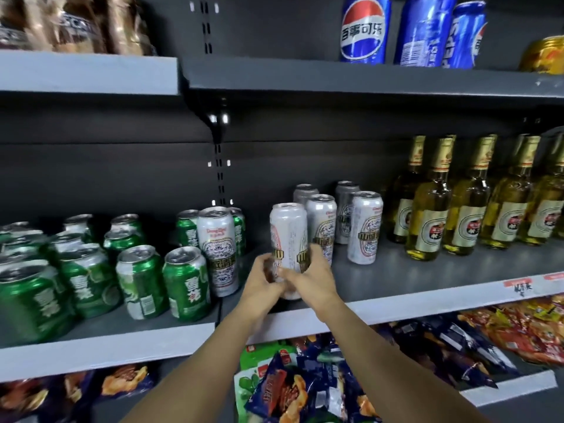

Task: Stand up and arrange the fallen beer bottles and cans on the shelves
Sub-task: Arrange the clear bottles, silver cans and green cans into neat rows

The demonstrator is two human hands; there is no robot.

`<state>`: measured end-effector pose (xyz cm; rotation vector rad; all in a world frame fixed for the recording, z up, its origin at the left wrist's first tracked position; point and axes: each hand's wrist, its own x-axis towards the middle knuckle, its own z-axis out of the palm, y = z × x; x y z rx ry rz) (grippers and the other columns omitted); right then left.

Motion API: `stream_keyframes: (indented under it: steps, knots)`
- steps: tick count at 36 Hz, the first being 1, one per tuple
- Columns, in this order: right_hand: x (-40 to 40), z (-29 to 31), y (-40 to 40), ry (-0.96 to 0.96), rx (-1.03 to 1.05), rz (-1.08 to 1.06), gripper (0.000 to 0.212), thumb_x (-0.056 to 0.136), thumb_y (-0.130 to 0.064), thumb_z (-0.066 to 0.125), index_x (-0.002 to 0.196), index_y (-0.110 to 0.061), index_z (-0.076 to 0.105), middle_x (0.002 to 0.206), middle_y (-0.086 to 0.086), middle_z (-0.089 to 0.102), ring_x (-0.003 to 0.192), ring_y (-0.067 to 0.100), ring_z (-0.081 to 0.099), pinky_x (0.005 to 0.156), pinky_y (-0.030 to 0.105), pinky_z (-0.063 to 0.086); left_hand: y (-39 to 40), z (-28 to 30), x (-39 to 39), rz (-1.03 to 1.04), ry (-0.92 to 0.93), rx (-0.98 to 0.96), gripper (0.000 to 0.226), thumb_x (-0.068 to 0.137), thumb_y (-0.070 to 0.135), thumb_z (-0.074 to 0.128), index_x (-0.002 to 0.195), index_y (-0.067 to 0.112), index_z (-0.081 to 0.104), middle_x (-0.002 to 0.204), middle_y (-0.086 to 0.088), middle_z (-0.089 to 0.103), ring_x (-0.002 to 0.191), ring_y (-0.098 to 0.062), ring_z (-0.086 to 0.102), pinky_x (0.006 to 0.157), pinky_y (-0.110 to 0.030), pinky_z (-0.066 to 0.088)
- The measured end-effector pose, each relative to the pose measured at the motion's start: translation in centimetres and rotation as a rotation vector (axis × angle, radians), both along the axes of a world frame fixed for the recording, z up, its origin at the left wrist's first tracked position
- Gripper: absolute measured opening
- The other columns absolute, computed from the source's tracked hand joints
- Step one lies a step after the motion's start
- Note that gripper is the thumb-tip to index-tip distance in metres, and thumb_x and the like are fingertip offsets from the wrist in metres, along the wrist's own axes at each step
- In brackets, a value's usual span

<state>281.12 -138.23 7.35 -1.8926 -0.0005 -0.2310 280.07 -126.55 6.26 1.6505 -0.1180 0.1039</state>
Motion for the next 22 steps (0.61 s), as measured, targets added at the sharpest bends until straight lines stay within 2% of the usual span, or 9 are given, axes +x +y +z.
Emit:
stream_keyframes:
  steps: [2,3,6,8,11,13,16,20,22]
  knots:
    - [-0.4,0.5,0.7,-0.034,-0.076,-0.094,0.067,0.066,-0.036,0.083,0.119,-0.029,0.043,0.114,-0.008,0.064,0.104,0.020,0.062,0.090,0.042,0.052,-0.1,0.1,-0.3,-0.024,-0.039,0.090,0.057,0.078,0.000,0.075,0.119,0.019,0.039,0.107,0.006,0.060,0.092,-0.001,0.059,0.066,-0.010,0.049]
    - [-0.6,0.8,1.0,-0.045,-0.115,-0.131,0.069,0.068,-0.038,0.083,0.122,-0.027,0.042,0.116,-0.007,0.064,0.106,0.020,0.062,0.090,0.039,0.050,-0.3,0.0,-0.3,-0.014,-0.059,0.151,0.059,0.077,0.004,0.078,0.117,0.020,0.038,0.108,0.007,0.060,0.094,-0.003,0.059,0.069,-0.011,0.048]
    - [-0.9,1.1,1.5,-0.064,-0.166,-0.170,0.076,0.067,-0.042,0.084,0.126,-0.024,0.040,0.121,-0.006,0.060,0.111,0.020,0.059,0.089,0.036,0.048,-0.3,-0.2,-0.4,0.083,-0.090,0.223,0.048,0.076,0.011,0.077,0.110,0.020,0.044,0.105,0.003,0.063,0.093,-0.013,0.062,0.074,-0.025,0.047]
    - [-0.9,0.9,1.7,-0.078,-0.158,-0.145,0.082,0.065,-0.043,0.084,0.131,-0.024,0.040,0.126,-0.005,0.056,0.117,0.019,0.055,0.095,0.040,0.048,0.0,-0.3,-0.2,0.082,-0.057,0.169,0.046,0.075,0.007,0.076,0.111,0.020,0.050,0.104,0.004,0.067,0.090,-0.010,0.064,0.071,-0.021,0.049]
    - [-0.9,0.5,1.9,-0.061,-0.132,-0.059,0.088,0.060,-0.045,0.082,0.134,-0.025,0.040,0.128,-0.003,0.053,0.121,0.019,0.051,0.101,0.044,0.045,0.6,-0.4,-0.2,0.032,-0.001,0.016,0.056,0.071,-0.006,0.076,0.119,0.017,0.058,0.108,0.001,0.071,0.093,-0.008,0.068,0.070,-0.016,0.054]
    - [-0.8,0.2,2.0,-0.032,-0.113,-0.002,0.080,0.057,-0.042,0.077,0.128,-0.028,0.042,0.123,-0.004,0.060,0.116,0.018,0.055,0.099,0.045,0.047,1.0,-0.4,-0.2,0.030,0.015,-0.016,0.059,0.068,-0.006,0.075,0.121,0.014,0.060,0.105,0.000,0.073,0.093,-0.010,0.069,0.075,-0.022,0.057]
    - [-0.6,-0.1,2.0,-0.011,-0.085,0.030,0.062,0.064,-0.026,0.078,0.115,-0.032,0.044,0.115,-0.004,0.064,0.107,0.018,0.060,0.096,0.045,0.049,1.2,-0.2,-0.4,0.016,0.059,-0.038,0.066,0.060,0.006,0.076,0.124,0.015,0.060,0.103,0.002,0.074,0.096,-0.014,0.070,0.085,-0.035,0.058]
    - [0.1,-0.2,1.7,-0.035,-0.096,0.018,0.074,0.055,-0.037,0.079,0.122,-0.028,0.049,0.118,-0.004,0.063,0.109,0.017,0.060,0.097,0.044,0.049,1.1,0.0,-0.2,0.030,0.057,-0.045,0.059,0.075,-0.004,0.074,0.124,0.017,0.048,0.112,-0.001,0.067,0.098,-0.009,0.066,0.074,-0.019,0.056]
    - [0.5,0.0,1.8,-0.046,-0.113,0.006,0.071,0.060,-0.030,0.082,0.122,-0.026,0.049,0.118,-0.003,0.063,0.109,0.017,0.060,0.097,0.044,0.049,0.9,0.3,0.0,0.032,0.046,-0.046,0.056,0.080,-0.005,0.069,0.124,0.017,0.043,0.110,0.000,0.064,0.094,-0.003,0.062,0.067,-0.011,0.052]
